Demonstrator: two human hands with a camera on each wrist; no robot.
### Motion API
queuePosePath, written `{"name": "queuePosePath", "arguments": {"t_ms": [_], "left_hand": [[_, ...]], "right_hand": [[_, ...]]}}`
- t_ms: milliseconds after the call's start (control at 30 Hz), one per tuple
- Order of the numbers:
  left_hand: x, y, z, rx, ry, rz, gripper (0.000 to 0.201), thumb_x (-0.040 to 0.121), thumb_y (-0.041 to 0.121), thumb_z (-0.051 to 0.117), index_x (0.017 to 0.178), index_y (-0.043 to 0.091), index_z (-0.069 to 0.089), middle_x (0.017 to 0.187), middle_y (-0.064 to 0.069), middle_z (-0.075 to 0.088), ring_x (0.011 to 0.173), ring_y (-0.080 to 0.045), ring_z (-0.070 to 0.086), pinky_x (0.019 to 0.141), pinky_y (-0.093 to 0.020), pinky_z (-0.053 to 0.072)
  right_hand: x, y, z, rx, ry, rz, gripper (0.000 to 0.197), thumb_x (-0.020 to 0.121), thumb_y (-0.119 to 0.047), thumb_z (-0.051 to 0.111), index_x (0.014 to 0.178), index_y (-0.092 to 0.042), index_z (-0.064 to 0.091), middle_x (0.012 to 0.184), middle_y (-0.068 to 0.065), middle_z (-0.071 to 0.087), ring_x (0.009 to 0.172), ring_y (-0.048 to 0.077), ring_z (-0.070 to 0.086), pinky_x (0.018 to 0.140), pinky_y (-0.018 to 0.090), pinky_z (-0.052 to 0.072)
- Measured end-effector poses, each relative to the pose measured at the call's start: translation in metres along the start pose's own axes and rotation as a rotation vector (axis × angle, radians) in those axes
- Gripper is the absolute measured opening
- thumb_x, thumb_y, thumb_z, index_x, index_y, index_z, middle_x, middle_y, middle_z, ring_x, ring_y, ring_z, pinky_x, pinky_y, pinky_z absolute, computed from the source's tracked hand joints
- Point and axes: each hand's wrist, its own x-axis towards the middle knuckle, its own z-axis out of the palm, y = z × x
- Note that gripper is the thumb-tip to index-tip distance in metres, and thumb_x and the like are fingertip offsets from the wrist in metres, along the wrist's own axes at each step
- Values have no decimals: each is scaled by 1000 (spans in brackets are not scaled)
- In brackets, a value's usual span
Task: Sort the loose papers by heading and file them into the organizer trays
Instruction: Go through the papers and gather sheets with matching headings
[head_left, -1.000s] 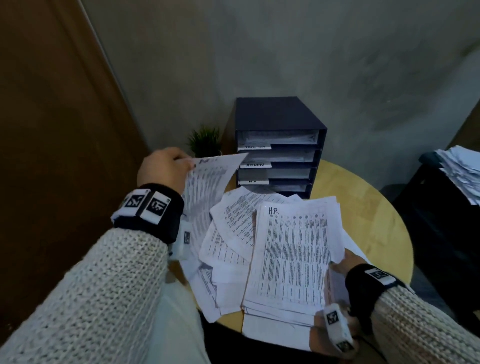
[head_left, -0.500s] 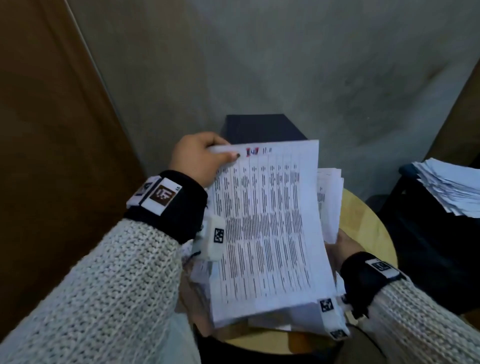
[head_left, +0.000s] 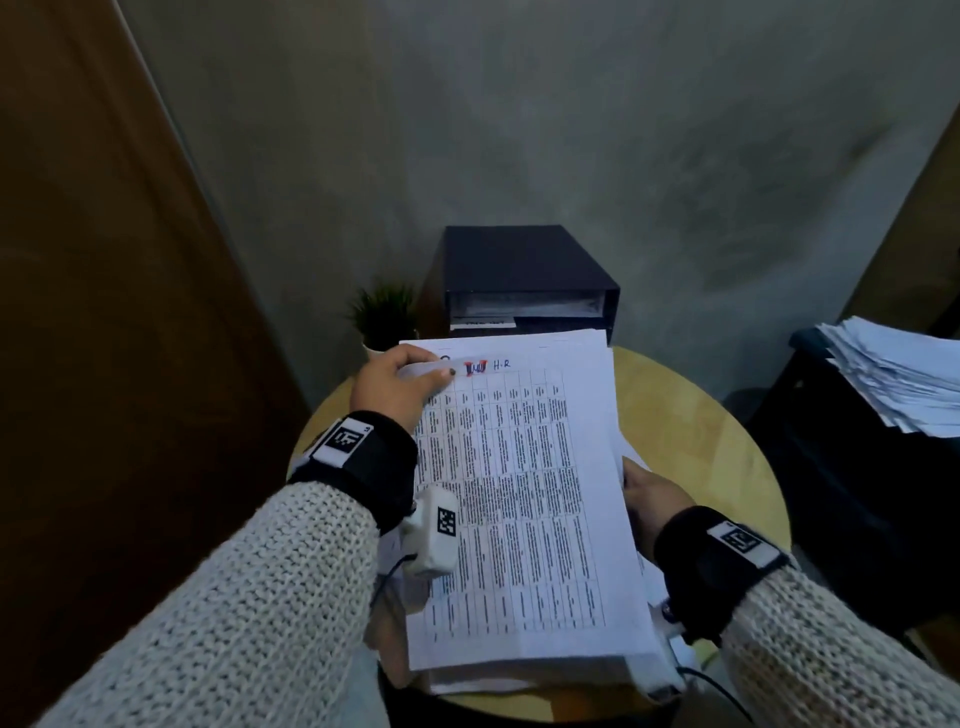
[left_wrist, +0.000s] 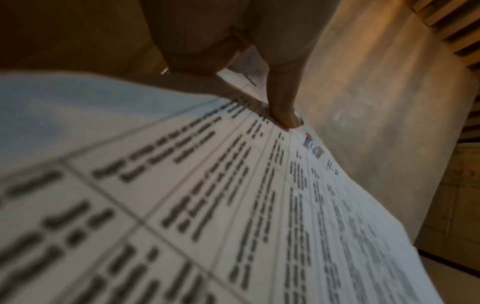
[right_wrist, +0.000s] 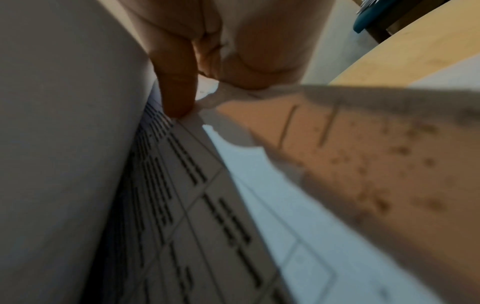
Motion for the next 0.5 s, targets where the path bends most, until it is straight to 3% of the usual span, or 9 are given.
{"name": "queuePosePath", "arguments": {"t_ms": [67, 100, 133, 167, 200, 300, 367, 433, 500], "left_hand": [[1, -4, 1, -10, 41, 28, 12, 78, 18, 74, 75, 17, 63, 83, -6, 63, 82, -25, 59, 80, -37, 52], [2, -5, 1, -21, 69, 36, 11, 79, 18, 73, 78, 15, 63, 82, -5, 62, 80, -23, 57, 76, -34, 51], [2, -7, 1, -31, 103, 42, 11, 80, 18, 73, 80, 14, 63, 82, -5, 61, 80, -22, 55, 73, -31, 48], [3, -8, 0, -44, 136, 45, 10, 81, 18, 72, 81, 13, 63, 84, -5, 61, 80, -21, 54, 71, -28, 45], [5, -10, -1, -63, 166, 44, 10, 82, 18, 71, 82, 14, 62, 84, -4, 61, 80, -21, 54, 70, -25, 42], [12, -21, -7, -95, 221, 6, 7, 85, 17, 67, 82, 19, 61, 78, 2, 59, 78, -20, 55, 64, -19, 42], [14, -27, -11, -117, 249, 17, 13, 85, 16, 66, 78, 25, 60, 77, 7, 59, 81, -20, 57, 69, -22, 45], [10, -31, -11, -159, 249, 51, 13, 86, 11, 65, 87, 23, 60, 84, 10, 58, 80, -13, 56, 68, -17, 46], [5, -31, -10, -223, 204, 81, 29, 85, 5, 65, 109, 19, 58, 101, 4, 58, 87, -10, 57, 68, -8, 48]], "right_hand": [[-4, -6, 0, 71, 61, 49, 18, 96, -18, 51, 101, -7, 65, 58, -1, 72, 48, 10, 68, 53, 24, 49], [-7, -5, -2, 56, 63, 73, 29, 97, -33, 49, 98, -7, 64, 58, -3, 72, 50, 7, 68, 52, 25, 45], [-5, -1, -7, 73, 79, 68, 37, 96, -42, 47, 104, -8, 61, 74, -1, 76, 65, 8, 71, 54, 28, 44], [-10, -5, -4, 113, 97, 78, 44, 94, -45, 49, 113, -7, 60, 93, 5, 75, 83, 17, 70, 58, 31, 45], [-12, -3, -6, 120, 67, 92, 45, 90, -44, 55, 114, -6, 61, 98, 11, 72, 85, 27, 67, 61, 31, 46], [-16, -3, -7, -32, 19, 158, 24, 88, -24, 65, 106, -9, 58, 82, 10, 60, 67, 26, 52, 59, 29, 42], [-20, -6, -11, -136, -6, 130, 9, 91, -15, 61, 99, -19, 59, 86, 8, 59, 78, 27, 53, 64, 33, 46], [-23, -8, -11, -223, 2, 121, 16, 91, -11, 61, 99, -25, 58, 90, 1, 61, 87, 25, 54, 71, 37, 49], [-22, -3, -6, -301, 42, 111, 34, 90, -10, 63, 122, -17, 56, 110, 7, 63, 94, 28, 57, 83, 43, 50]]}}
